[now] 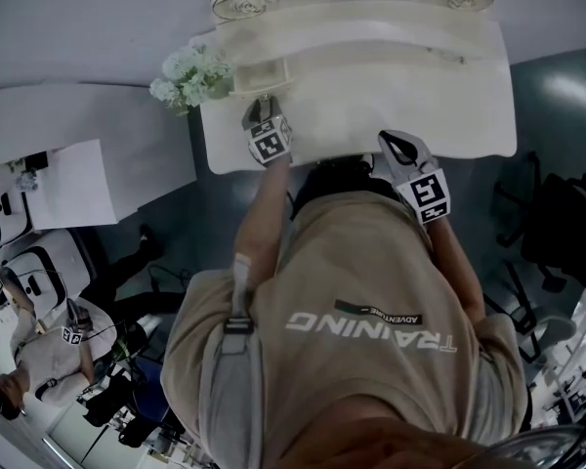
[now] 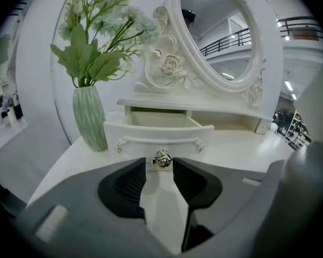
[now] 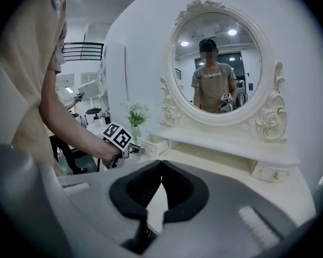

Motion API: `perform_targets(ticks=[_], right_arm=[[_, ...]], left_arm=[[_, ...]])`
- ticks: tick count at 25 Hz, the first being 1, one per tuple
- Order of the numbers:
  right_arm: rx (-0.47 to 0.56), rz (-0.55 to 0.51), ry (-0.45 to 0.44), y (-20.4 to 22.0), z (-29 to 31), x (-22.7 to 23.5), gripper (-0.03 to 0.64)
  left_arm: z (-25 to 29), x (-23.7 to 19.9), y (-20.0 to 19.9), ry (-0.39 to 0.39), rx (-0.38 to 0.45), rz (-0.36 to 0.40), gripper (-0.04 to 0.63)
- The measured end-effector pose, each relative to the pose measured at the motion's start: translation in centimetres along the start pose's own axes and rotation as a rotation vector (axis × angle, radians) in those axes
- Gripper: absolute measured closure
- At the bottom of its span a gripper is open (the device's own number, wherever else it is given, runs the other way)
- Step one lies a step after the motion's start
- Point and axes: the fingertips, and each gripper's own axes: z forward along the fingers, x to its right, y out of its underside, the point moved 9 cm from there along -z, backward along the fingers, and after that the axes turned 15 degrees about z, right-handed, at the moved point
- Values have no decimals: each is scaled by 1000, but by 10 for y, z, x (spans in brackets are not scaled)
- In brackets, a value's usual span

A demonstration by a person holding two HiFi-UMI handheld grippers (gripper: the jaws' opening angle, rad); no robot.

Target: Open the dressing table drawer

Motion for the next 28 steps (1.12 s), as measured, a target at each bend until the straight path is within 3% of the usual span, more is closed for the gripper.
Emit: perform_targets(ticks=[10,23,24,26,28], right_arm=[[20,0,-19,-2,-3,-3,614],[66,-21,-142,-9,-1,3,614],[70,-21,-151,-10,0,5,614],[75,-23,-163,-12,1,9,614],[82,-15,-163,-14,2,14,614]], left_arm=[[-29,0,4,10,42,1,448],[-97,9,13,14,82,-21,456],[-104,11,12,13,88,-14,472],[-118,17,9,18,111,5,578],[-131,22,3,36,135,26,588]])
